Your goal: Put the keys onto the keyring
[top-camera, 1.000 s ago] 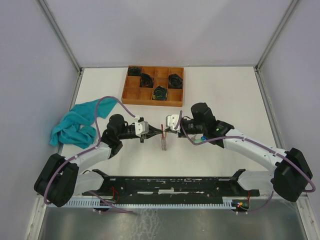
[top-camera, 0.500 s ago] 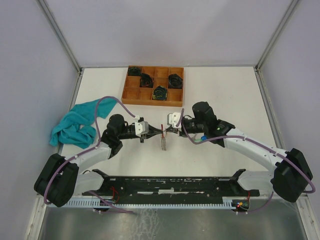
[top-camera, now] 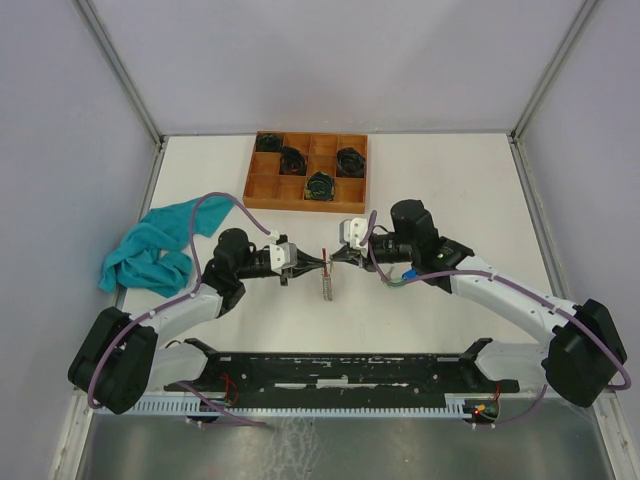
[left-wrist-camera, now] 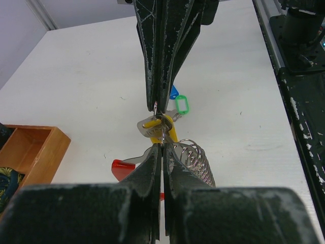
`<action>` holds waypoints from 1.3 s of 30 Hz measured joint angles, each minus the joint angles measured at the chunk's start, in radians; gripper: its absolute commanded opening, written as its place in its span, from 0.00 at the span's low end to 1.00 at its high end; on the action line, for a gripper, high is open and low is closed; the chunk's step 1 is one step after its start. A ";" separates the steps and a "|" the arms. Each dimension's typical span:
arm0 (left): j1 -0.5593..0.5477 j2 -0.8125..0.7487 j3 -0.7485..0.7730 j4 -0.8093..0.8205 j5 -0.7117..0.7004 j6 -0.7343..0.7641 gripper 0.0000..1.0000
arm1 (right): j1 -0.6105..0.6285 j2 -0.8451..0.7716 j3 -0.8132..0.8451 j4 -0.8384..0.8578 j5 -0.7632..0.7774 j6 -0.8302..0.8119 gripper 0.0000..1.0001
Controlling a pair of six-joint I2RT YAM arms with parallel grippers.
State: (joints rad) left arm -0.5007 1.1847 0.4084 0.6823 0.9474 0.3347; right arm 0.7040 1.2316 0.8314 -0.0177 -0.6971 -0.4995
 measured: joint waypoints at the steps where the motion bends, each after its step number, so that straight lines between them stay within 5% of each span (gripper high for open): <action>1: 0.000 0.000 0.000 0.000 0.001 0.000 0.03 | 0.000 0.000 0.000 0.003 -0.004 0.002 0.01; 39: 0.019 0.020 0.000 0.032 0.080 -0.001 0.03 | -0.019 -0.017 -0.099 0.124 -0.045 0.050 0.01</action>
State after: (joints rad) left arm -0.4812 1.2045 0.4084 0.7139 1.0271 0.3340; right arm 0.6849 1.2148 0.7326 0.1059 -0.7418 -0.4496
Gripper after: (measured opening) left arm 0.044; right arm 0.015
